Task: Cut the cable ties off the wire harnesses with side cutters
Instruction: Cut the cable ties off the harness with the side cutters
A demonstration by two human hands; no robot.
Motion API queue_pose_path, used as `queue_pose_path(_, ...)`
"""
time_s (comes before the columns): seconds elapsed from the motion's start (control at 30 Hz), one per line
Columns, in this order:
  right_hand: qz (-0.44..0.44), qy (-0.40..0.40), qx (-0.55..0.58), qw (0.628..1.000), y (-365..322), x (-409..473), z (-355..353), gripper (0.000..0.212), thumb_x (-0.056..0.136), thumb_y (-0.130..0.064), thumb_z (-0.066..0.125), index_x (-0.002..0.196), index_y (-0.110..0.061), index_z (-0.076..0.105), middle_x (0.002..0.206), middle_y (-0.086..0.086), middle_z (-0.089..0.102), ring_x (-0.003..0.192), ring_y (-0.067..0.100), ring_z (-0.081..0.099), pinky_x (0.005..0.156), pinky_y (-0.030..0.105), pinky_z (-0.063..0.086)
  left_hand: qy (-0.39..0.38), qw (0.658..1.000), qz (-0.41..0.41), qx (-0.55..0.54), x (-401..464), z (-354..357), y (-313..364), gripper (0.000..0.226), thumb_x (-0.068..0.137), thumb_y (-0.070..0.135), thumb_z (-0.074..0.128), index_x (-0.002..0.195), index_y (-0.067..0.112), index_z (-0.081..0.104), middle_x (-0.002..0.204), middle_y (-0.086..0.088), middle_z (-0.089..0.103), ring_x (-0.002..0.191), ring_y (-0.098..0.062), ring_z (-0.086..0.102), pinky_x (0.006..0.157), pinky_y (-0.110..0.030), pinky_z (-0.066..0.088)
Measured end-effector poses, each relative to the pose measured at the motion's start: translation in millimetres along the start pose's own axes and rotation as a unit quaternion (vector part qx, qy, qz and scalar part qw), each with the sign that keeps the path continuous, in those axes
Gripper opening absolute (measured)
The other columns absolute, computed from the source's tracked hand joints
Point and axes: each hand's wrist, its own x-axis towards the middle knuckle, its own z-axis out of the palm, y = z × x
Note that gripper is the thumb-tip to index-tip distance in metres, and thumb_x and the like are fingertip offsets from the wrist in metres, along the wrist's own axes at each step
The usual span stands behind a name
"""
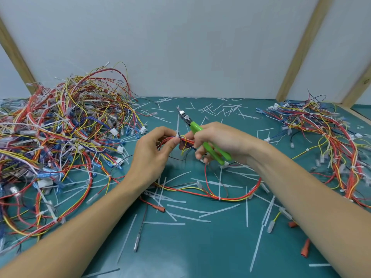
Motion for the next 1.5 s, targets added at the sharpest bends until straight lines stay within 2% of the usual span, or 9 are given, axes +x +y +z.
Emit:
queue_pose_path(0.23,-0.076,0.125,0.034,0.989,-20.1,-8.2,-0.6,0.019,0.090,-0.008,0.057,0.105,-0.009,0.070,0.107,0.004,0.078,0.055,0.013,0.057,0.051,0.026,0.043,-0.013,0.999,-0.028,-0.031,0.4,0.4,1.4,0.014,0.097,0.024,0.066,0.087,0.015,0.069,0.066,0.002,0.057,0.059,-0.006,0.043,0.056,-0.017,0.033)
queue_pose_path(0.43,-0.102,0.127,-0.140,0.977,-19.5,-15.2,19.5,0.032,0.072,-0.030,0.068,0.100,-0.015,0.073,0.085,0.002,0.073,0.057,0.008,0.062,0.052,0.025,0.045,0.025,0.997,-0.045,-0.059,1.5,-0.7,0.7,0.038,0.082,0.050,0.070,0.084,0.012,0.071,0.069,0.005,0.058,0.057,-0.004,0.044,0.056,-0.015,0.035)
queue_pose_path(0.6,-0.131,0.182,-0.192,0.955,-16.6,-13.3,17.6,0.035,0.061,-0.036,0.062,0.094,-0.026,0.071,0.092,-0.006,0.077,0.088,0.013,0.072,0.089,0.040,0.058,0.042,0.994,-0.057,-0.081,3.1,-2.4,-1.8,0.026,0.085,0.032,0.078,0.076,0.011,0.068,0.058,0.014,0.051,0.053,-0.002,0.039,0.052,-0.013,0.031)
queue_pose_path(0.67,-0.129,0.172,-0.197,0.956,-14.6,-13.1,17.4,0.033,0.061,-0.036,0.064,0.093,-0.027,0.072,0.091,-0.006,0.077,0.092,0.014,0.072,0.092,0.041,0.057,0.049,0.992,-0.062,-0.097,3.4,-1.7,-2.0,0.026,0.084,0.031,0.080,0.074,0.010,0.068,0.055,0.016,0.050,0.052,-0.001,0.038,0.051,-0.012,0.029)
queue_pose_path(0.9,-0.180,0.218,-0.161,0.946,-5.1,-4.8,17.3,0.022,0.080,-0.008,0.074,0.092,-0.026,0.070,0.090,-0.011,0.078,0.087,0.007,0.072,0.083,0.028,0.056,0.061,0.989,-0.061,-0.116,5.0,-2.2,-2.7,0.023,0.083,0.027,0.081,0.076,0.009,0.069,0.059,0.008,0.052,0.053,-0.004,0.038,0.049,-0.016,0.029)
queue_pose_path(1.0,-0.181,0.186,-0.129,0.957,-6.6,-4.9,15.0,0.023,0.083,-0.001,0.071,0.093,-0.022,0.070,0.093,-0.007,0.079,0.091,0.010,0.074,0.072,0.018,0.051,0.046,0.989,-0.067,-0.121,5.0,-1.7,-3.7,0.017,0.085,0.023,0.080,0.082,0.009,0.071,0.063,0.010,0.058,0.056,-0.002,0.044,0.053,-0.014,0.034)
queue_pose_path(1.17,-0.189,0.202,-0.186,0.943,-6.3,-8.3,21.5,0.020,0.075,-0.017,0.068,0.093,-0.026,0.071,0.090,-0.012,0.078,0.094,0.012,0.073,0.089,0.038,0.057,0.043,0.988,-0.075,-0.130,5.8,-3.8,-3.9,0.014,0.088,0.018,0.077,0.089,0.004,0.074,0.067,0.006,0.059,0.059,-0.002,0.045,0.057,-0.014,0.036)
queue_pose_path(1.33,-0.200,0.284,-0.278,0.896,6.6,-6.9,36.6,0.018,0.078,-0.024,0.071,0.095,-0.028,0.064,0.086,-0.012,0.073,0.082,0.019,0.068,0.079,0.041,0.056,0.012,0.988,-0.070,-0.137,8.8,-8.9,0.1,0.010,0.093,0.017,0.070,0.084,0.018,0.075,0.071,-0.006,0.058,0.067,-0.012,0.044,0.061,-0.029,0.033)
queue_pose_path(1.5,-0.200,0.164,-0.207,0.944,3.3,-6.5,19.4,0.022,0.084,-0.005,0.065,0.088,-0.024,0.055,0.089,-0.011,0.079,0.077,0.006,0.069,0.071,0.025,0.050,0.023,0.982,-0.088,-0.163,9.4,-10.1,-0.6,0.012,0.096,0.016,0.065,0.089,0.016,0.074,0.066,0.009,0.060,0.062,-0.004,0.048,0.062,-0.016,0.041)
